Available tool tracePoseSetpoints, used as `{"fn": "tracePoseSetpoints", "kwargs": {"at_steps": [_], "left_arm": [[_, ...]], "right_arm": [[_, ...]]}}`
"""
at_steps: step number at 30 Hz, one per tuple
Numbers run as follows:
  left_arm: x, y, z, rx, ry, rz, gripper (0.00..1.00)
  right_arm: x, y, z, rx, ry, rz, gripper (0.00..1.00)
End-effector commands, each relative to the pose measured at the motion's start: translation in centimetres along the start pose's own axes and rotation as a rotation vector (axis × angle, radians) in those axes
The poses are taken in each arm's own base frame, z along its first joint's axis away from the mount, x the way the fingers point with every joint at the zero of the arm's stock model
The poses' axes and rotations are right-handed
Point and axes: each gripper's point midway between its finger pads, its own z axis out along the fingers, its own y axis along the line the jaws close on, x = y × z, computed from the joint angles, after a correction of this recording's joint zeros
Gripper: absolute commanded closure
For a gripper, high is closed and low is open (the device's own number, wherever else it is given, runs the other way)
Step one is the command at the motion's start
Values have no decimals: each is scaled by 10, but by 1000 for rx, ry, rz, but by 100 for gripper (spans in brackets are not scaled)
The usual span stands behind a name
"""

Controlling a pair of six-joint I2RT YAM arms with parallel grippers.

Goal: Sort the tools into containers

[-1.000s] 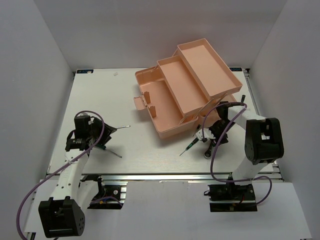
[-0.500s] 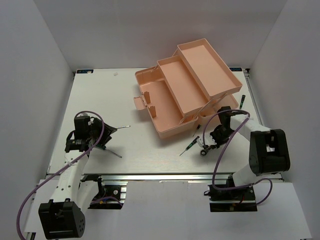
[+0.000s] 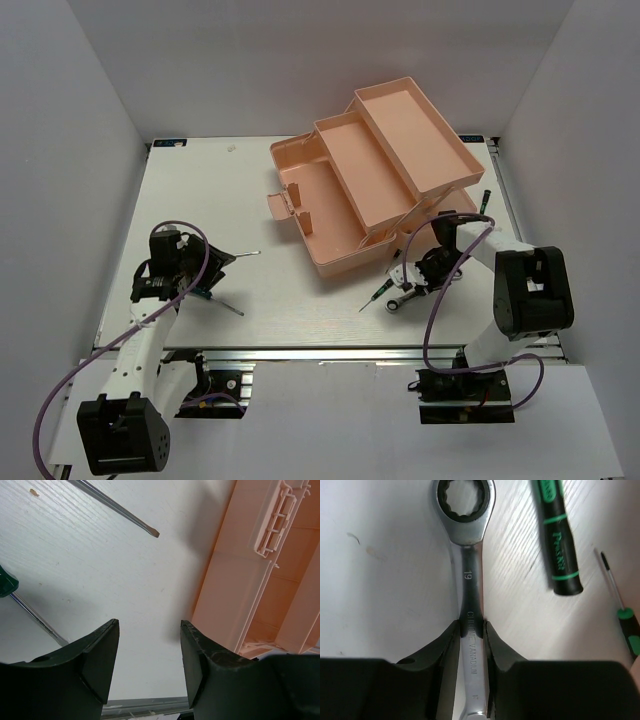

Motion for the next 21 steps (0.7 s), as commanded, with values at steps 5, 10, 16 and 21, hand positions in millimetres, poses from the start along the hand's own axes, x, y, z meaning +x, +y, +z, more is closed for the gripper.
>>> {"fn": "tracePoseSetpoints", "kwargs": {"at_steps": [5, 10, 16, 21], "left_arm": [[-5, -12, -6, 42, -19, 5, 38], [-4, -12, -6, 48, -17, 2, 38], [-4, -13, -5, 49, -13, 6, 38], [-5, -15, -5, 62, -15, 9, 38]], "right_arm": [[-49, 0, -11, 40, -201, 92, 100], [-57, -4, -19, 105, -213, 112, 100], [-69, -14, -32, 166, -248, 108, 100], [-83, -24, -46, 194, -301, 122, 100]]}}
